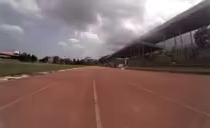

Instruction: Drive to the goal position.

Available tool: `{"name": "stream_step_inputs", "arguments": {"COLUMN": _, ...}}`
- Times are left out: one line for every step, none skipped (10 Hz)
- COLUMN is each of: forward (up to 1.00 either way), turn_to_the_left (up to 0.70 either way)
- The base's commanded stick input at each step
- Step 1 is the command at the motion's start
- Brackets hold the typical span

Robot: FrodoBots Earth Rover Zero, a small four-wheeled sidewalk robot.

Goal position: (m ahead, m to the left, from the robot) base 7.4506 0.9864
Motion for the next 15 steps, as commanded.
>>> {"name": "stream_step_inputs", "arguments": {"forward": 0.45, "turn_to_the_left": 0.00}}
{"name": "stream_step_inputs", "arguments": {"forward": 0.45, "turn_to_the_left": 0.00}}
{"name": "stream_step_inputs", "arguments": {"forward": 0.45, "turn_to_the_left": 0.00}}
{"name": "stream_step_inputs", "arguments": {"forward": 0.45, "turn_to_the_left": 0.00}}
{"name": "stream_step_inputs", "arguments": {"forward": 0.45, "turn_to_the_left": 0.00}}
{"name": "stream_step_inputs", "arguments": {"forward": 0.45, "turn_to_the_left": 0.00}}
{"name": "stream_step_inputs", "arguments": {"forward": 0.45, "turn_to_the_left": 0.00}}
{"name": "stream_step_inputs", "arguments": {"forward": 0.45, "turn_to_the_left": 0.00}}
{"name": "stream_step_inputs", "arguments": {"forward": 0.45, "turn_to_the_left": 0.00}}
{"name": "stream_step_inputs", "arguments": {"forward": 0.45, "turn_to_the_left": 0.00}}
{"name": "stream_step_inputs", "arguments": {"forward": 0.45, "turn_to_the_left": 0.00}}
{"name": "stream_step_inputs", "arguments": {"forward": 0.45, "turn_to_the_left": 0.00}}
{"name": "stream_step_inputs", "arguments": {"forward": 0.45, "turn_to_the_left": 0.00}}
{"name": "stream_step_inputs", "arguments": {"forward": 0.45, "turn_to_the_left": 0.00}}
{"name": "stream_step_inputs", "arguments": {"forward": 0.45, "turn_to_the_left": 0.00}}
